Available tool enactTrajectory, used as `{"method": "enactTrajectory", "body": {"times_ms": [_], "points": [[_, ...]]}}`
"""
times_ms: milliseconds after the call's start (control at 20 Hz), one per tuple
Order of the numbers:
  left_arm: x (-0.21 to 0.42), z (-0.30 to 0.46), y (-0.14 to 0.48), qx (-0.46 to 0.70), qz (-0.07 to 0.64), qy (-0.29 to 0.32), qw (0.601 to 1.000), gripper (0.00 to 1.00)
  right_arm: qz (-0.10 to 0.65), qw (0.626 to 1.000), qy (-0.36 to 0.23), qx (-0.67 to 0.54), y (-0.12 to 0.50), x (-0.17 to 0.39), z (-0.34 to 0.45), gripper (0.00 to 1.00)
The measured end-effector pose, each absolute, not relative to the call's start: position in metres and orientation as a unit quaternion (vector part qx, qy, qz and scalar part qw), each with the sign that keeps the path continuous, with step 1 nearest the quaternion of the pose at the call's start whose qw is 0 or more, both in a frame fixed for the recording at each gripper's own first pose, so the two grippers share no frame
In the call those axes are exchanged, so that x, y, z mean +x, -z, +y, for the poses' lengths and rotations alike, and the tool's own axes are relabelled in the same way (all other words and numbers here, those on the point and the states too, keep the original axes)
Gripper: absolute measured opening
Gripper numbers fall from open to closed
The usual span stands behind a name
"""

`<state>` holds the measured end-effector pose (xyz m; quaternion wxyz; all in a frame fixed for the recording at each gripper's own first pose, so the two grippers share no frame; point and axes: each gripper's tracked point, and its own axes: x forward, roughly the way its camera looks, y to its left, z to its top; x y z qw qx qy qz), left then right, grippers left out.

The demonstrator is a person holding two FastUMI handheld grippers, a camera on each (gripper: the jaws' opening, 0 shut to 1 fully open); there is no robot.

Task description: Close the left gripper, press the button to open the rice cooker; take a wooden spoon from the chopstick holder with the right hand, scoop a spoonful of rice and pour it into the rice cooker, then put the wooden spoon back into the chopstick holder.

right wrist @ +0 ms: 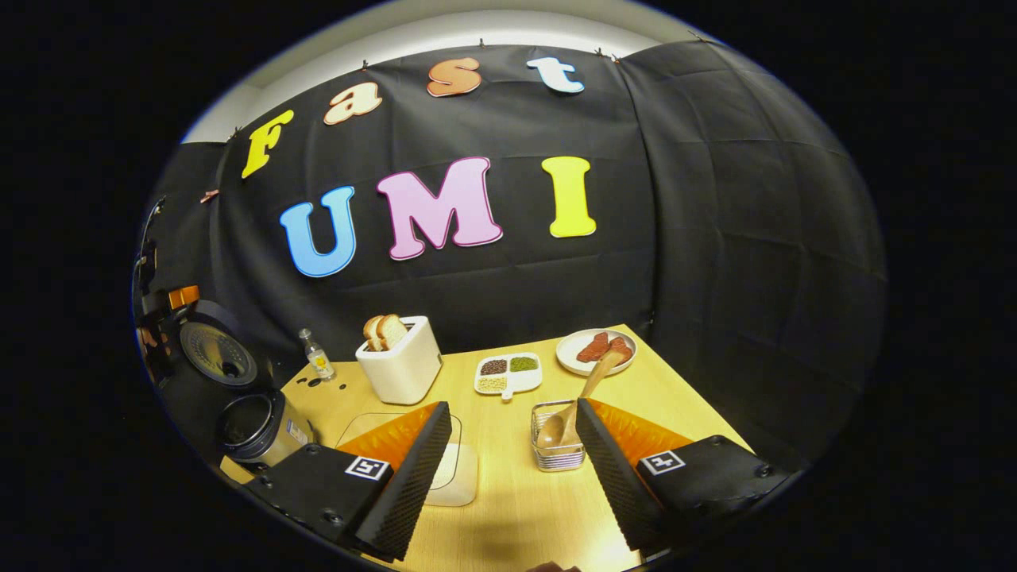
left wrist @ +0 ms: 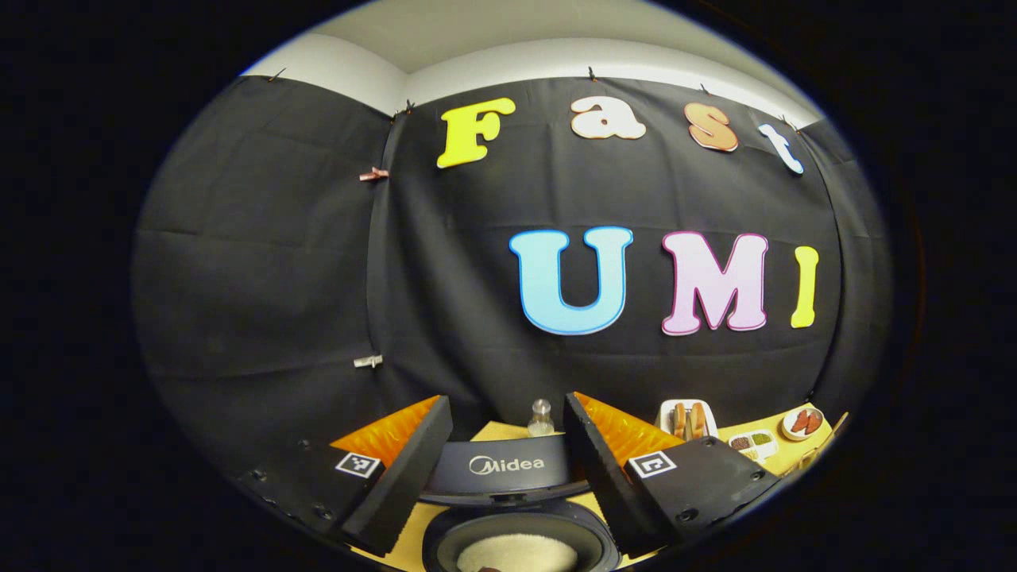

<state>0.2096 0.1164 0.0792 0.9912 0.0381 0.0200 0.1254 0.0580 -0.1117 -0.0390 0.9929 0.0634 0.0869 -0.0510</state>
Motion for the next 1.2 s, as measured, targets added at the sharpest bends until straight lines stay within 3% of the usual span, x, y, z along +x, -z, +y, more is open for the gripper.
{"method": "enactTrajectory", "body": {"times_ms": [650,850,1200], "points": [[0.115,0.084,0.091,-0.022,0.196,-0.142,0.970,0.98,0.126,0.990,-0.033,0.049,0.064,0.078,-0.065,0.99],[0.106,0.082,0.133,-0.027,0.221,-0.146,0.964,0.98,0.130,0.990,-0.032,0.048,0.069,0.078,-0.073,0.98],[0.106,0.081,0.143,0.002,0.218,-0.151,0.964,1.00,0.138,0.988,-0.028,0.057,0.076,0.076,-0.090,0.99]]}}
